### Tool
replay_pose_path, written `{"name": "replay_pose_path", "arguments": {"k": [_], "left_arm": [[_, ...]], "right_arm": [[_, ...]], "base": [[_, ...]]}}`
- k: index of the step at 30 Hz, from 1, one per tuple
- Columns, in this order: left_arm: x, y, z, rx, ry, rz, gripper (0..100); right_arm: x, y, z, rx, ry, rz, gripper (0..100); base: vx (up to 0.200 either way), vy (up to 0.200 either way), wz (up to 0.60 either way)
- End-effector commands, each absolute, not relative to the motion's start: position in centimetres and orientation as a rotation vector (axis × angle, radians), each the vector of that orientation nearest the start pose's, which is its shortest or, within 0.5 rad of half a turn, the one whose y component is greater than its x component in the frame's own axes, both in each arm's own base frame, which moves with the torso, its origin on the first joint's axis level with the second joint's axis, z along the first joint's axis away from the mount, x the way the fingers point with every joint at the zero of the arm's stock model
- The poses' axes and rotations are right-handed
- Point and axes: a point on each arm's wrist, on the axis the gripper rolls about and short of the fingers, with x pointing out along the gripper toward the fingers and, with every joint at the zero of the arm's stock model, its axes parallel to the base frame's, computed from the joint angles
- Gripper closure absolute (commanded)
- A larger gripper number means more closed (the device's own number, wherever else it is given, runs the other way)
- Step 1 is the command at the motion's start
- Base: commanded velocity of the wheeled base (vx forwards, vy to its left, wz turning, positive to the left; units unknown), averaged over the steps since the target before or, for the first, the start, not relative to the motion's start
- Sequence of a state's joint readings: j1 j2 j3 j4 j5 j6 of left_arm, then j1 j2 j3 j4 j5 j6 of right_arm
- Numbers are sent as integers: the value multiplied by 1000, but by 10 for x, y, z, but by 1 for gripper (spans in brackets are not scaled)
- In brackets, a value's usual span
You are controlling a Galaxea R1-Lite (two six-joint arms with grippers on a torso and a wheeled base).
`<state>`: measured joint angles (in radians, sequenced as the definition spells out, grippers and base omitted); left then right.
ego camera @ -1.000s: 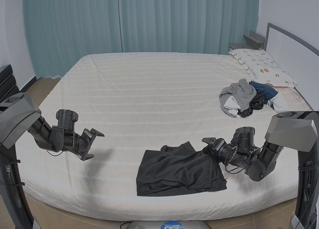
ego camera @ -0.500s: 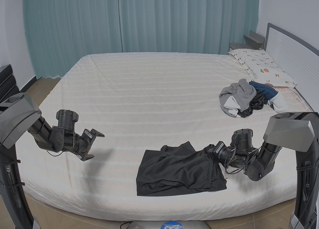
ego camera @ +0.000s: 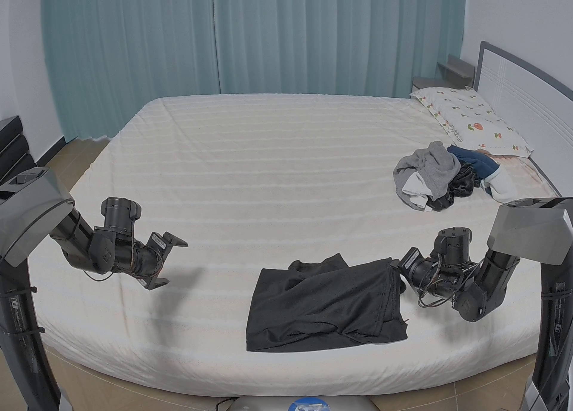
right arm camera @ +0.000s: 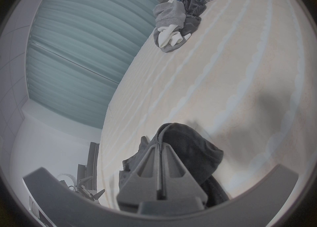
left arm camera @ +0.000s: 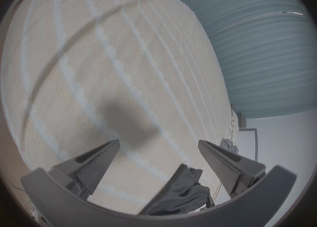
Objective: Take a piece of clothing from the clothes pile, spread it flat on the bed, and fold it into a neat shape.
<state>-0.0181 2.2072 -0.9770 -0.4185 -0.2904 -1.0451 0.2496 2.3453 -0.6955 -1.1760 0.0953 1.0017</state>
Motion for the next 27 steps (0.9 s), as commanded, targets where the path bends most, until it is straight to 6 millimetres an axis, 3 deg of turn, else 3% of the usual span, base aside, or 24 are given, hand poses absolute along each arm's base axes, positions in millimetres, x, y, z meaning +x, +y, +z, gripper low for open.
{"name": "replay_pose_path", "arguments": {"k": [1,3,4,11,12,17,27], "left_arm": [[378,-13,28,-1087,891,163,0],[378,-13,28,-1086,889,165,0],[378,-13,28,-1086,889,165,0],[378,-13,27,-1085,891,166,0],[378,-13,27,-1085,891,166,0],[378,-14,27,-1083,891,166,0],[378,-17,23,-1060,889,184,0]], "right_arm": [[348,92,-17,931,620,70,100],[348,93,-17,932,624,77,100],[348,93,-17,932,624,77,0],[323,88,1,931,619,147,0],[310,86,2,899,652,194,0],[288,88,-19,765,748,287,0],[280,105,-40,643,759,372,0]], "base": [[0,0,0],[0,0,0],[0,0,0],[0,0,0],[0,0,0],[0,0,0],[0,0,0]]}}
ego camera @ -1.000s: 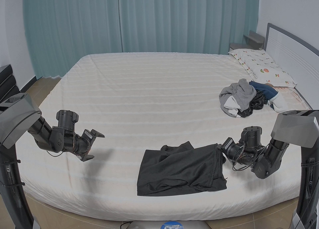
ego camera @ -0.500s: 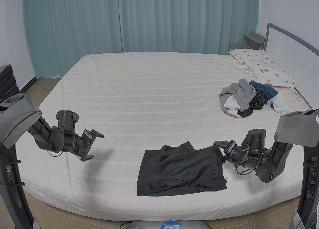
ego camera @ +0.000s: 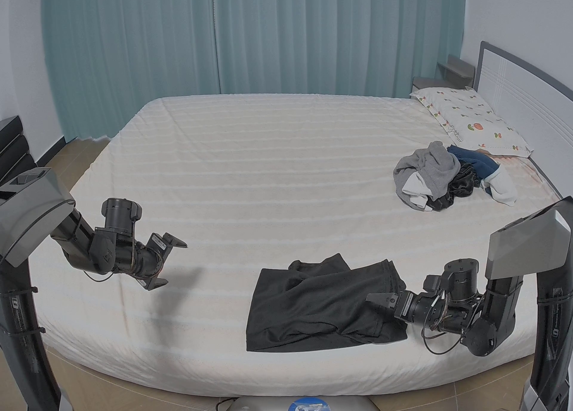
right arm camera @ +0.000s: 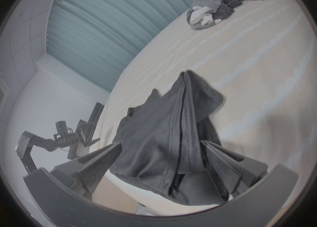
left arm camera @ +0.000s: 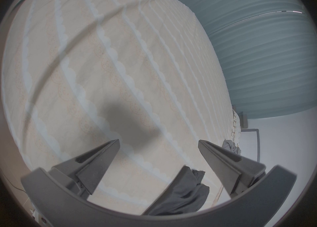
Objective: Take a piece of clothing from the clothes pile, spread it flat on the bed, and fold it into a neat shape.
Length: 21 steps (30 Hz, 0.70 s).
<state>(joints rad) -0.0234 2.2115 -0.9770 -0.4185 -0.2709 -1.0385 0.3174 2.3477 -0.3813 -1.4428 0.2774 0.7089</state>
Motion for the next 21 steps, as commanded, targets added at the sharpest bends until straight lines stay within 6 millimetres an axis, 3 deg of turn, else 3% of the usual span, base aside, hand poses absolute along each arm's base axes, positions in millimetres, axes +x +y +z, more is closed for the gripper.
{"name": "replay_pose_path", "arguments": {"k": [1,9,10,18,21], "left_arm": [[379,-18,22,-1056,889,189,0],[379,-19,21,-1052,887,196,0],[379,-19,21,-1052,887,196,0],[380,-19,21,-1052,885,195,0],[380,-19,22,-1054,885,194,0]], "right_arm": [[280,105,-40,638,759,376,0],[277,109,-46,584,733,419,0],[277,109,-47,582,731,422,100],[264,102,-49,475,733,440,100],[265,95,-40,494,706,429,100]], "base": [[0,0,0],[0,0,0],[0,0,0],[0,0,0],[0,0,0]]}}
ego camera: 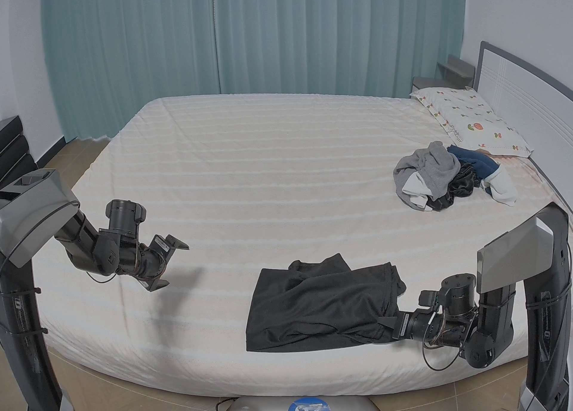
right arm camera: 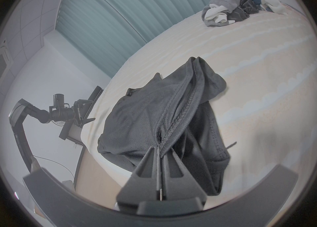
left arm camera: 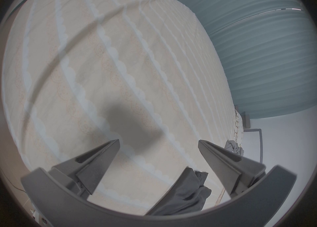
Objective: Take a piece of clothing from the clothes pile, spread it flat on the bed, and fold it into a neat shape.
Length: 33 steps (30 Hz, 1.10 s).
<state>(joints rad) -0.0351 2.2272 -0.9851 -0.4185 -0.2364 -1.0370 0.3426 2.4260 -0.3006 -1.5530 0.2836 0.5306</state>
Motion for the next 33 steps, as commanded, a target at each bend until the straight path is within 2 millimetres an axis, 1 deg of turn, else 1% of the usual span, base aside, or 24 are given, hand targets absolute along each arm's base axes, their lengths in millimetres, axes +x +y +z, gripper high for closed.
{"name": "replay_pose_path", "arguments": {"k": [1,3,5,9,13,19,24,25,27,30,31,32,33], "left_arm": [[380,-19,22,-1054,885,194,0],[380,-19,22,-1054,885,194,0],[380,-19,22,-1054,881,194,0],[380,-19,22,-1056,882,193,0],[380,-18,22,-1056,881,194,0],[380,-18,22,-1056,881,194,0],[380,-18,22,-1056,881,194,0],[380,-18,22,-1056,881,194,0],[380,-18,22,-1056,881,194,0],[380,-18,22,-1056,881,194,0],[380,-18,22,-1056,881,194,0],[380,-18,22,-1056,881,194,0],[381,-18,22,-1056,881,194,0]], "right_arm": [[265,91,-36,501,699,423,100],[265,90,-36,503,698,420,100],[258,81,-28,525,714,446,100],[245,76,-27,537,770,507,100],[244,74,-31,530,783,500,100],[243,63,-31,527,783,475,100],[241,59,-36,508,800,469,100],[240,59,-38,503,807,468,0],[240,58,-40,497,811,467,0],[244,55,-35,502,777,463,0],[248,54,-28,511,745,465,0],[249,54,-28,511,740,465,0],[256,52,-21,524,694,466,0]], "base": [[0,0,0],[0,0,0],[0,0,0],[0,0,0],[0,0,0],[0,0,0],[0,0,0],[0,0,0],[0,0,0],[0,0,0],[0,0,0],[0,0,0],[0,0,0]]}}
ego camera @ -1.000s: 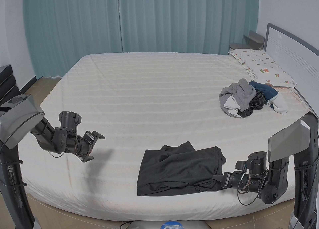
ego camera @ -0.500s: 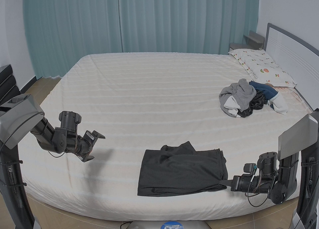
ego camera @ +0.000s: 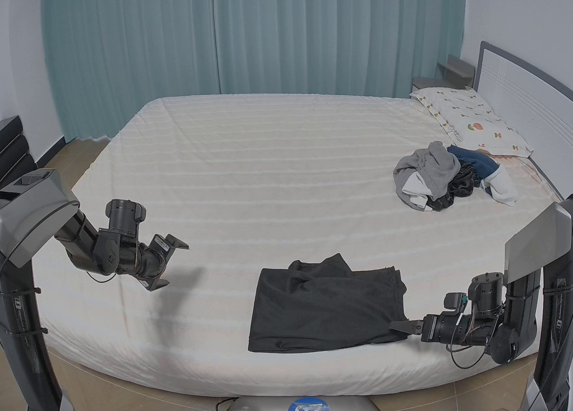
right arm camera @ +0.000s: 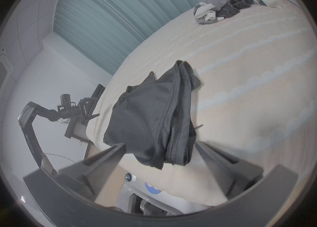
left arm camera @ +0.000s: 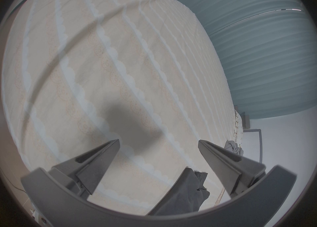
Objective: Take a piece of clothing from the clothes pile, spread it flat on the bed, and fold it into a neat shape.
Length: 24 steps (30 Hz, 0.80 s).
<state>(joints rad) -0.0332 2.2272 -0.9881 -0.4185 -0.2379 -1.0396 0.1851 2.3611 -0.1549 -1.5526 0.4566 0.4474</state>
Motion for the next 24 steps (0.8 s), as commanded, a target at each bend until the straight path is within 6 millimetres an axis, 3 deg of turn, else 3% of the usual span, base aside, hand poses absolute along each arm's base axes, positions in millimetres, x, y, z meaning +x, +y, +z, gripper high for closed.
{"name": "replay_pose_path", "arguments": {"k": [1,6,12,15,24], "left_arm": [[381,-18,22,-1056,881,194,0],[381,-19,22,-1054,881,194,0],[381,-19,22,-1054,881,194,0],[381,-19,22,-1052,882,195,0],[381,-19,22,-1051,881,196,0]], "right_arm": [[260,52,-19,538,680,460,0],[283,57,-18,646,631,423,0],[322,78,-42,702,566,335,0],[328,89,-49,692,555,337,0],[344,96,-52,690,529,339,0]], "base": [[0,0,0],[0,0,0],[0,0,0],[0,0,0],[0,0,0]]}}
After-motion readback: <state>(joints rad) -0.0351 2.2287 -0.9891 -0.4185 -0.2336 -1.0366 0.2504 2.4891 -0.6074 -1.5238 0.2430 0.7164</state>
